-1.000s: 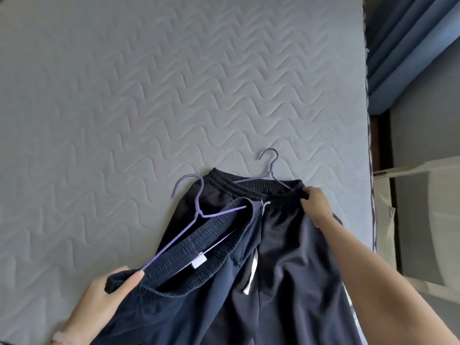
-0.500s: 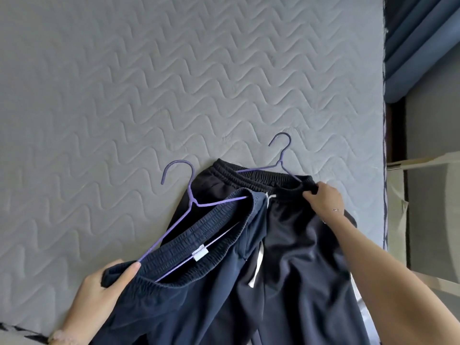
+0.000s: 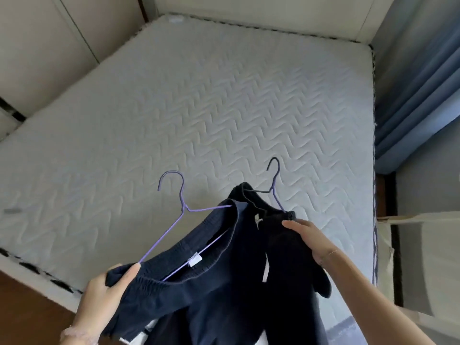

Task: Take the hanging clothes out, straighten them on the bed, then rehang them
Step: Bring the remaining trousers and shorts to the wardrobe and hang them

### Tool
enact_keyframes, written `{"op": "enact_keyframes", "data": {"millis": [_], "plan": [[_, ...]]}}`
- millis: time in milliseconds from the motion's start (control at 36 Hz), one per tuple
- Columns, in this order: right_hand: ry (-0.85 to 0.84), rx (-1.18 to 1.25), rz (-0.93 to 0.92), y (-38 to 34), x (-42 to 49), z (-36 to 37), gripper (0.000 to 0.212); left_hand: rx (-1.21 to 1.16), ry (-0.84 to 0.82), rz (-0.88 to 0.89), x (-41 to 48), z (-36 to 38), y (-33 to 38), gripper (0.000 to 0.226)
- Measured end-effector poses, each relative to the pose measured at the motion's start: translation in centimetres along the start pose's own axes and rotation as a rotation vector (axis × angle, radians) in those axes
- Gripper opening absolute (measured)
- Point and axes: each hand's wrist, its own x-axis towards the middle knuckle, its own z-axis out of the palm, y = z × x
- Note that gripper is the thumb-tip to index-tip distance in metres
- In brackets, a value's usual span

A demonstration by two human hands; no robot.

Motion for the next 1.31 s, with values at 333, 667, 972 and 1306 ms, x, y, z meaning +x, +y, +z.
{"op": "enact_keyframes", "data": {"millis": [333,667,972,1306], "plan": [[-0.172,-0.247,-0.340,-7.1,-13.4,19.4,0.013,-0.366,0.350,-0.010,-6.6,-21.7,-7.4,0.016],[-0.376,-0.360,-0.647,-9.5,-24.5,46.8,0.016,-0.694,0.729,-0.034,-15.2,-42.8,-19.6,0.022],[-0.673,-0.537,-0.689,-7.5,-26.7,69.3,0.009,-0.802,0.950,-0.176,-17.6,-54.1,-29.6,0.023],[-0.889,-0.487,-0.570,-5.5,-19.7,93.8,0.013,-0.702,0.855,-0.412,-8.7,-65.0,-39.5,0.014]]}}
